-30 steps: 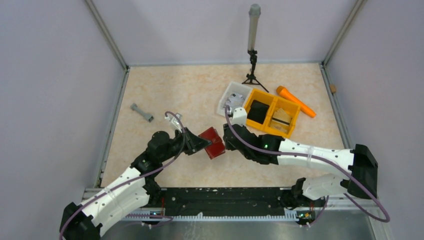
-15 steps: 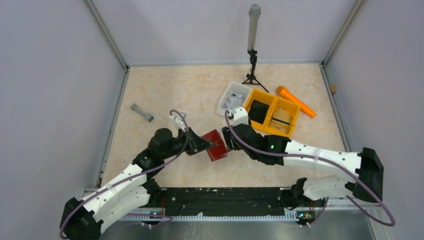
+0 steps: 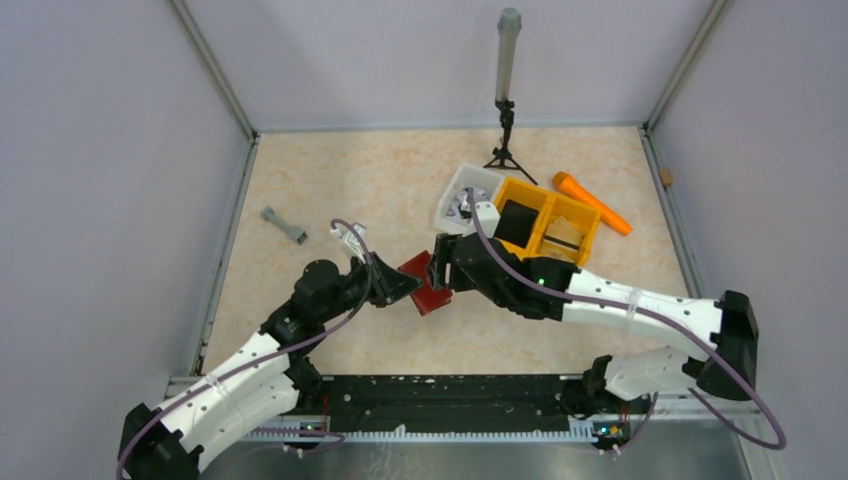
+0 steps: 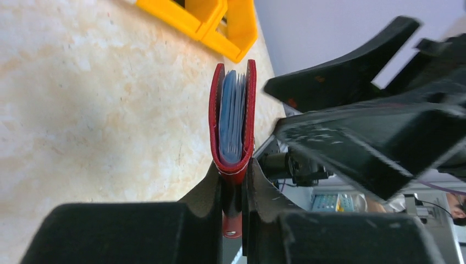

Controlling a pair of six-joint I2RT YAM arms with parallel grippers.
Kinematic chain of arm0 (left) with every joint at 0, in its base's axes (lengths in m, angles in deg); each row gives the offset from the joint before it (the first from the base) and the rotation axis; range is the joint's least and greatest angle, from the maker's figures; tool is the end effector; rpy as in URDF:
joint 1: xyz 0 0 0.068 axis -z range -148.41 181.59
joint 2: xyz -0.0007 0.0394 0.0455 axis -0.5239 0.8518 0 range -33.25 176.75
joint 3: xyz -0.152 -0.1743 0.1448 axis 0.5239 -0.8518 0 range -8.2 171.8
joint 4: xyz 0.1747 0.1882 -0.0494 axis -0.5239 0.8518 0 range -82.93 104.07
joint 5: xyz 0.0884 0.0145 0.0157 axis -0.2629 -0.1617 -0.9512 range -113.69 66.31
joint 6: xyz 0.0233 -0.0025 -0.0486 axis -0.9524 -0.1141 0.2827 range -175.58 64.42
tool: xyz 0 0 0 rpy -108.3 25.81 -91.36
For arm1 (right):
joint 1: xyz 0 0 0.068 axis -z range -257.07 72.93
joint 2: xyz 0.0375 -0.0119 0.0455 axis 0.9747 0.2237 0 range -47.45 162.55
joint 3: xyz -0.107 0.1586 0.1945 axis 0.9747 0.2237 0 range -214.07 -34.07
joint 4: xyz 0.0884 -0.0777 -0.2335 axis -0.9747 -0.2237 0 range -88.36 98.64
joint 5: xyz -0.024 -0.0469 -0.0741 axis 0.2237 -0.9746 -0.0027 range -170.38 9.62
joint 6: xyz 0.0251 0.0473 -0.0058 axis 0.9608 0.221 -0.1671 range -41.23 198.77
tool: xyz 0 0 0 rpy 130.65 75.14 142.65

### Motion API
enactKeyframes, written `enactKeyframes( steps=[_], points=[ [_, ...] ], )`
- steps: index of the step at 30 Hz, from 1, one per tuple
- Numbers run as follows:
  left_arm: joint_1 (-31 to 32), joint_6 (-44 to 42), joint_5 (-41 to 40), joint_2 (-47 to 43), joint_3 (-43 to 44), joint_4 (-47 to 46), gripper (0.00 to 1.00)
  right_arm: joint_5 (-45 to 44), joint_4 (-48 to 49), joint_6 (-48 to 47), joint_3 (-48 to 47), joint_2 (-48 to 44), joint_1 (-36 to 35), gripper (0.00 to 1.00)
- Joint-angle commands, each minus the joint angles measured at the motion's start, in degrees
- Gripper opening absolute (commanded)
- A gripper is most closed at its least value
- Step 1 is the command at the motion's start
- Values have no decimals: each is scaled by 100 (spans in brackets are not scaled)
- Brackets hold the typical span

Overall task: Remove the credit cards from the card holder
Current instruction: Open the card holder at the center of the board.

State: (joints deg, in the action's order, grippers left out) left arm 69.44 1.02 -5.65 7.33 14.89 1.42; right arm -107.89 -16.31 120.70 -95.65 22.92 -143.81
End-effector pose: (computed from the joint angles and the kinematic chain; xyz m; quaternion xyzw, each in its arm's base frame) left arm 0.1328 -0.1173 0.2467 -0.0274 0.7725 -0.5396 0.3335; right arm 0.1219 0.2420 0.3255 -0.0746 0.8606 0.2499 0.4374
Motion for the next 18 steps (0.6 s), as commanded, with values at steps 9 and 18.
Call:
enactKeyframes(
  steps=[9, 18],
  points=[
    [100, -530, -407, -174, -26, -728, 0, 253, 402, 882, -579, 851, -94, 56],
    [114, -682, -831, -648, -180, -808, 0, 563, -269, 1037, -508, 850, -95, 44]
  ],
)
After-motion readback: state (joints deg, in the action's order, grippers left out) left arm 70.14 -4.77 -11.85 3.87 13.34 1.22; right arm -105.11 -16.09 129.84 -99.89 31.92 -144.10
